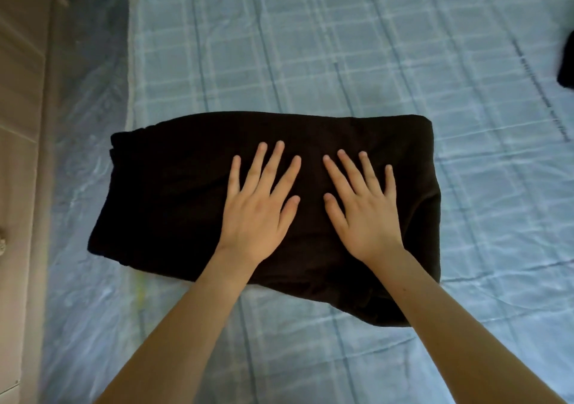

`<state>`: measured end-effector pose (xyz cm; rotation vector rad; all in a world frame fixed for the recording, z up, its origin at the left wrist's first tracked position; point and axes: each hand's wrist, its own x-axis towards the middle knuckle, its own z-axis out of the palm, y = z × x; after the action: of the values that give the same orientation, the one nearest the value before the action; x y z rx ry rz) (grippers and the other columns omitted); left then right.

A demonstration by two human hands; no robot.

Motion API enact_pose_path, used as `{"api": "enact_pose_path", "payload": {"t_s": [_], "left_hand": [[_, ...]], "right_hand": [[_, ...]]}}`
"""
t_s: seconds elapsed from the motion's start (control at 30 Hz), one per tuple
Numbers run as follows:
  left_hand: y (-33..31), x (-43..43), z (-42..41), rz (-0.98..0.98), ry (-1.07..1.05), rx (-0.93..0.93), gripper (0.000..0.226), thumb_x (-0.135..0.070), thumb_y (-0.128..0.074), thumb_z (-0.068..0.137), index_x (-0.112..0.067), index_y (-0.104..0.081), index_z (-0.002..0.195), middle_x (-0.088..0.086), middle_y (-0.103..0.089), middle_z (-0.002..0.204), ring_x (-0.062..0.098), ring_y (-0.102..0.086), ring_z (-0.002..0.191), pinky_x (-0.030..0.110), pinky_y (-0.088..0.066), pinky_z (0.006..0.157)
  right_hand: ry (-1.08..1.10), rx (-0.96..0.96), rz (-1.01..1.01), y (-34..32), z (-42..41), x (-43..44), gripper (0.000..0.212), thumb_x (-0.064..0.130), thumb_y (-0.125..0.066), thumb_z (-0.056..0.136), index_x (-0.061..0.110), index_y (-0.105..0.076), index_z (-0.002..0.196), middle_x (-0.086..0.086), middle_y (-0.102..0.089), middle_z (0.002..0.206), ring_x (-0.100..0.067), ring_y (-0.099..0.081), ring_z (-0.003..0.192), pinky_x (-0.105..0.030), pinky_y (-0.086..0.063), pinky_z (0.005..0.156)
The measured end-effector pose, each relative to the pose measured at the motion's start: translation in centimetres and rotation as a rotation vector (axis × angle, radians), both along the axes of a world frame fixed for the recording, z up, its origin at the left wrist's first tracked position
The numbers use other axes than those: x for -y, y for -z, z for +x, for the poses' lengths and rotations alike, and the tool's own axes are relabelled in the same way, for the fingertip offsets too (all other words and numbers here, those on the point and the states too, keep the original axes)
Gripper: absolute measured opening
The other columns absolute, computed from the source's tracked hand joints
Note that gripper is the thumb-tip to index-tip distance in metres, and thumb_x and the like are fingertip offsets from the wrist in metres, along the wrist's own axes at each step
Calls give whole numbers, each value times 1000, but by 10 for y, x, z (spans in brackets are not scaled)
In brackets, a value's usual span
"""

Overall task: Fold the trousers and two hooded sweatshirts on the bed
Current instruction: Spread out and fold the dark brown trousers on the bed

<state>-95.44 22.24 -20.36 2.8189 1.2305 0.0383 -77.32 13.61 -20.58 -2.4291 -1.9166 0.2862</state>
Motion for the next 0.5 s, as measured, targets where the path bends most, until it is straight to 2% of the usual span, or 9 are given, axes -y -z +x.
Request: {"api": "enact_pose_path", "payload": {"t_s": [0.07, 0.13, 0.2, 0.23, 0.27, 0.3, 0.37, 0.43, 0.5], "left_hand": [[3, -6, 4, -15, -16, -2, 58, -45, -27, 102, -25, -21, 156, 8, -14, 164, 28, -7, 152, 54, -4, 121], [-1, -7, 4, -27, -23, -8, 58, -46, -27, 102, -25, -21, 156, 7, -14, 164, 28, -6, 152, 54, -4, 122], [-8, -2, 3, -44, -50, 2, 59, -46, -26, 101, -25, -21, 156, 7, -14, 164, 28, -6, 152, 54, -5, 122], [-12, 2, 5, -57, -68, 24, 59, -46, -27, 100, -25, -22, 156, 7, -15, 164, 29, -7, 152, 54, -5, 122], [-18, 8, 9, -79, -76, 57, 59, -46, -27, 100, -25, -24, 155, 7, -16, 164, 29, -8, 152, 54, -6, 122], [-22, 16, 16, -111, -61, 97, 59, -46, -28, 100, -25, -24, 155, 5, -18, 163, 28, -9, 152, 54, -6, 122], [-26, 38, 36, -204, 15, 179, 58, -45, -27, 100, -27, -23, 155, 0, -18, 163, 23, -7, 152, 50, -6, 123], [-22, 59, 57, -266, 58, 204, 57, -44, -26, 100, -29, -21, 155, -4, -18, 163, 20, -7, 152, 47, -4, 123], [-14, 73, 73, -234, 57, 134, 55, -45, -24, 101, -32, -21, 155, -5, -22, 162, 21, -10, 152, 50, -4, 123]], "right_hand": [[6, -46, 5, -4, 3, -7, 59, 51, -24, 102, 34, -20, 158, 3, -21, 166, -26, -11, 154, -55, -4, 122], [35, -55, 93, -18, 12, -1, 58, 48, -35, 99, 32, -32, 155, 2, -25, 164, -29, -13, 153, -56, -7, 122], [195, 5, 206, -35, 30, 20, 56, 44, -47, 96, 31, -40, 150, 0, -28, 162, -34, -18, 150, -56, -14, 119], [314, -32, 223, -41, 40, 34, 56, 44, -51, 96, 34, -40, 150, -2, -29, 160, -36, -24, 145, -54, -22, 116], [432, -174, 202, -46, 50, 48, 58, 44, -56, 95, 40, -37, 150, -2, -30, 157, -33, -32, 139, -47, -31, 111], [523, -416, 162, -48, 57, 60, 62, 44, -61, 94, 49, -33, 149, 0, -32, 153, -24, -40, 132, -36, -36, 106], [567, -881, 136, -46, 61, 74, 75, 39, -69, 90, 61, -24, 146, 15, -38, 148, 0, -46, 125, -25, -39, 104], [499, -990, 152, -41, 64, 80, 87, 34, -75, 85, 63, -19, 146, 34, -37, 146, 13, -42, 128, -19, -38, 105], [460, -1043, 150, -37, 67, 80, 94, 29, -79, 82, 60, -19, 148, 43, -37, 140, 18, -41, 126, -10, -41, 99]]}}
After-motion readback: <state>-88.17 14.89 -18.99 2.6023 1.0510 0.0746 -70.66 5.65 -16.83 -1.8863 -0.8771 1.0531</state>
